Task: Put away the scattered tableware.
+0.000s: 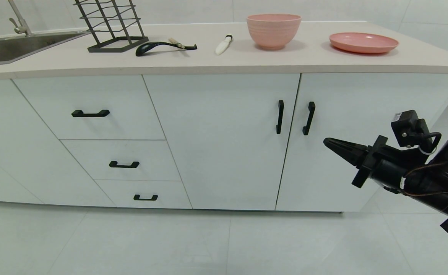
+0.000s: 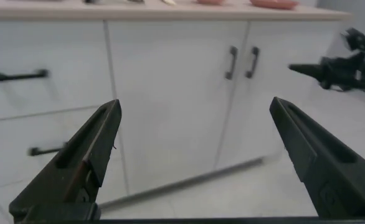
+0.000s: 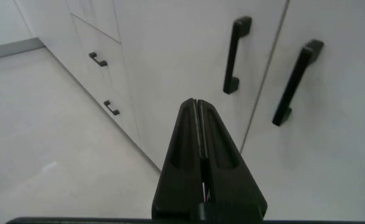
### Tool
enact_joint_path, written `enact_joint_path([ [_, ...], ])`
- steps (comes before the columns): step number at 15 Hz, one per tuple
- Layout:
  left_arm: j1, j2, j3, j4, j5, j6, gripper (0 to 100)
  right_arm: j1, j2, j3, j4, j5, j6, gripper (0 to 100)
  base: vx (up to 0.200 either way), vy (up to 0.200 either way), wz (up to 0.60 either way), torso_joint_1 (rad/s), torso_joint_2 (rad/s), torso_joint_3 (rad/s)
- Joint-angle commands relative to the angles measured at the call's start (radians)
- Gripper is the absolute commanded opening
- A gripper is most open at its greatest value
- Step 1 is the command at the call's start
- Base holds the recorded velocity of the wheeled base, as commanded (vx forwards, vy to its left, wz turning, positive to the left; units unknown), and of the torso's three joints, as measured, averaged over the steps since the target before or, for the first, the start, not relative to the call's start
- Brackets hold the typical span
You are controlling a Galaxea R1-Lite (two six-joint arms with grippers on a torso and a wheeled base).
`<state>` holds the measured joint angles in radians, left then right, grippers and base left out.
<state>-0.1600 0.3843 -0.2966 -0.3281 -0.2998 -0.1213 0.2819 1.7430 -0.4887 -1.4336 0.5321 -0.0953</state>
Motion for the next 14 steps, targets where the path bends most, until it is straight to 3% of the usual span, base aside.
enact_joint_path([
  [1,-0.101,0.202,0.004,-0.031,-0.048,-0.006,100,0.029,-0.04,0.01,-0.001,0.0,-0.001,0,0.0,0.0,0.0,0.0,0.0,0.0],
  [2,-0.121,0.235,0.005,-0.051,-0.082,0.0,100,0.033,-0.043,0.016,-0.001,0.0,-0.001,0,0.0,0.0,0.0,0.0,0.0,0.0],
  [3,-0.138,0.311,0.014,-0.108,-0.188,0.028,100,0.033,-0.043,0.024,-0.002,0.0,-0.001,0,0.0,0.0,0.0,0.0,0.0,0.0],
  [5,-0.138,0.415,0.022,-0.17,-0.314,0.038,100,0.054,-0.053,0.022,-0.004,0.0,-0.001,0,0.0,0.0,0.0,0.0,0.0,0.0],
  [6,-0.138,0.479,0.03,-0.224,-0.323,0.048,100,0.063,-0.057,0.024,-0.004,0.0,-0.001,0,0.0,0.0,0.0,0.0,0.0,0.0],
  [8,-0.138,0.581,0.033,-0.333,-0.372,0.101,100,0.065,-0.069,0.025,-0.004,0.0,-0.001,0,0.0,0.0,0.0,0.0,0.0,0.0],
  [10,-0.147,0.677,0.024,-0.401,-0.47,0.176,100,0.066,-0.086,0.029,-0.004,0.0,0.0,0,0.0,0.0,0.0,0.0,0.0,0.0],
  [11,-0.162,0.775,0.011,-0.483,-0.565,0.302,100,0.069,-0.102,0.03,-0.004,0.0,-0.001,0,0.0,0.0,0.0,0.0,0.0,0.0],
  [12,-0.17,0.834,-0.01,-0.525,-0.595,0.342,100,0.068,-0.103,0.03,-0.004,0.0,-0.003,0,0.0,0.0,0.0,0.0,0.0,0.0],
  [14,-0.176,0.912,-0.058,-0.58,-0.625,0.348,100,0.062,-0.097,0.045,-0.002,0.003,-0.014,0,0.0,0.0,0.0,0.0,0.0,0.0],
])
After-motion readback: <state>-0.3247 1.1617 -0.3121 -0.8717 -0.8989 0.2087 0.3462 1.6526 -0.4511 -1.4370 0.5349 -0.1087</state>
